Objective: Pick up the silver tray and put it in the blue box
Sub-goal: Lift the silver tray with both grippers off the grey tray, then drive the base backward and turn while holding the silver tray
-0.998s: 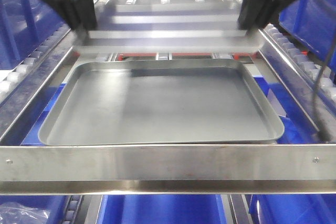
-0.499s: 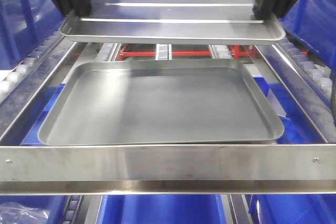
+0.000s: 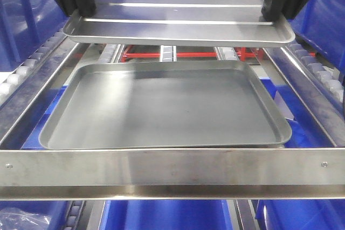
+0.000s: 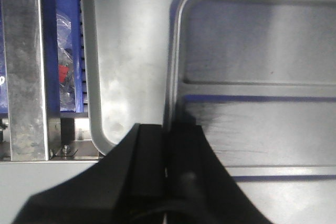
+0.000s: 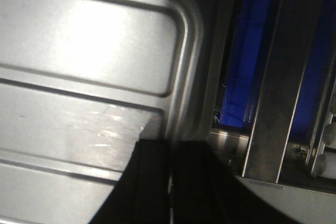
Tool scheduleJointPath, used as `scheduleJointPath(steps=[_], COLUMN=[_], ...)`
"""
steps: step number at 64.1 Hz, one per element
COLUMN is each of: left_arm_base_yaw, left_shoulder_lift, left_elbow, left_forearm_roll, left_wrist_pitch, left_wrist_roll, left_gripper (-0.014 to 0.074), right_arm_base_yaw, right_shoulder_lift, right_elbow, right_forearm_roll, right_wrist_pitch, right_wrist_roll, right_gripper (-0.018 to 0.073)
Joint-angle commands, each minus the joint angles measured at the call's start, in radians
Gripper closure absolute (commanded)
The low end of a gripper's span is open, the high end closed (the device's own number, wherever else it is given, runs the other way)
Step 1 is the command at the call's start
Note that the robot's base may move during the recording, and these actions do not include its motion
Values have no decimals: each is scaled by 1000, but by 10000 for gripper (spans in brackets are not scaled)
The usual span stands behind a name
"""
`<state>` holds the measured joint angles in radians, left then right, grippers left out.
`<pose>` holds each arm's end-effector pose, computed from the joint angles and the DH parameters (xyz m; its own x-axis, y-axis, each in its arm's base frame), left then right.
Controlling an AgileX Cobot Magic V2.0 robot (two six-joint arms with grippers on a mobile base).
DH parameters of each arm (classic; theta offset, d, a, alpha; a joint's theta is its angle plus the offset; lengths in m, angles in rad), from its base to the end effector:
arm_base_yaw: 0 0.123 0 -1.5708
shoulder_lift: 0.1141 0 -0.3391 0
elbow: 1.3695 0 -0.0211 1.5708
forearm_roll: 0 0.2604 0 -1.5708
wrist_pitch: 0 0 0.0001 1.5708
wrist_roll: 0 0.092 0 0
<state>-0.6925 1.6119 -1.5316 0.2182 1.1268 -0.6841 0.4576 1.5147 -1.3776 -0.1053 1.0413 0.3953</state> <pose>0.2829 -0.2113 0.4000 -0.8841 0.0254 -0.4666 0.0819 0.9915 -0.1012 0.2936 0.1353 0.3884 -0.8838 -0.0630 -0.4637 -0.1124 0.9905 0.0797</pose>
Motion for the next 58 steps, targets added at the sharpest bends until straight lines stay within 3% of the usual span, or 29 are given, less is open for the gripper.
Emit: scheduleJointPath(steps=[1,58], left_arm_base_yaw=[0,0], left_shoulder_lift=[-43,-41], left_elbow=[-32,-32], left_forearm_roll=[72,72], left_wrist_pitch=[-9,-9], left_wrist_roll=[-7,-7], left_gripper=[701,701], right_arm_base_yaw=[-2,-2], right_shoulder_lift=[-47,-47], right_elbow=[-28,-28], right_forearm_roll=[-68,-68], right_wrist_pitch=[20,20], right_wrist_roll=[-20,-20], right_gripper=[503,503])
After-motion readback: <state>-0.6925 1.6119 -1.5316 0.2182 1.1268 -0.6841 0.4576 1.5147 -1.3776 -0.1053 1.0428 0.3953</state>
